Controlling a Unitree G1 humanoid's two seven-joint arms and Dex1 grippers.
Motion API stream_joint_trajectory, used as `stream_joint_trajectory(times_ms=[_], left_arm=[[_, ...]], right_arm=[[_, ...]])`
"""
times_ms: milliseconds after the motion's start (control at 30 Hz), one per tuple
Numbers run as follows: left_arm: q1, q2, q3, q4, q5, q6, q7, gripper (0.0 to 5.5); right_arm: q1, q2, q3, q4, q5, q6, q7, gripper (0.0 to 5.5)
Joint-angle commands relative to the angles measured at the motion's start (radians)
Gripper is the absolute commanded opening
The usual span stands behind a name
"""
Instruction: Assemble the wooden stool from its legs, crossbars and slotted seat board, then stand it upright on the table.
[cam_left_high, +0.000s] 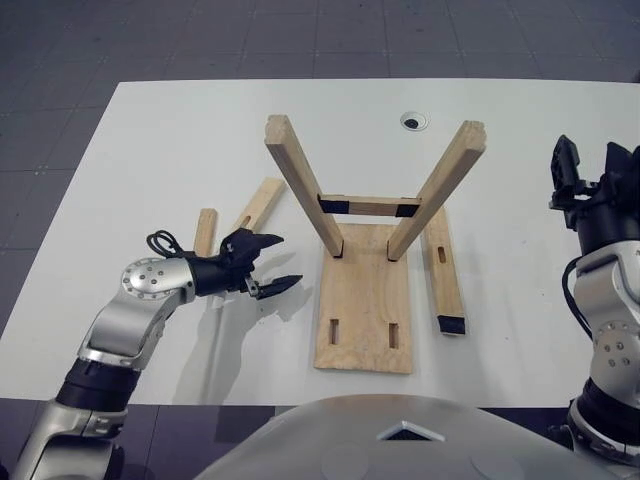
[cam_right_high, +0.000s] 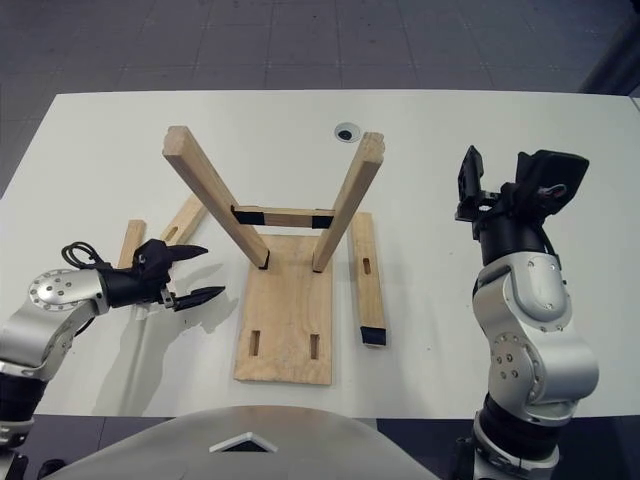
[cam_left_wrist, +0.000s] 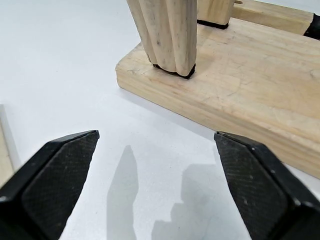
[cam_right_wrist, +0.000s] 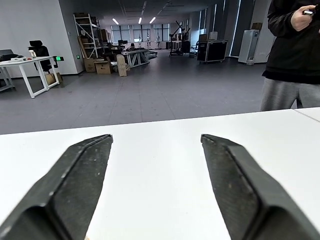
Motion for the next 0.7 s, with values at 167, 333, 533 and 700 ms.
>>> stream_joint_trajectory(times_ms=[167,333,533,700], left_arm=[[0.085,-0.184,0.189,-0.223,0.046,0.128,0.394,4.31],[0.144,-0.317,0.147,-0.386,0.129,0.167,0.586,4.31],[0.162,-0.495,-0.006,-0.451,0.202,0.191,0.730,4.31],[0.165,-0.563,-0.062,-0.449,0.221,0.200,0.763,4.31]], right_arm=[[0.081,0.063,0.095,-0.039,-0.096,-0.018,0.008,4.78],[0.133,0.090,0.219,-0.069,-0.210,-0.034,0.002,5.20],[0.156,0.149,0.336,-0.036,-0.310,-0.051,-0.003,5.20],[0.156,0.183,0.376,-0.006,-0.355,-0.067,0.013,5.20]])
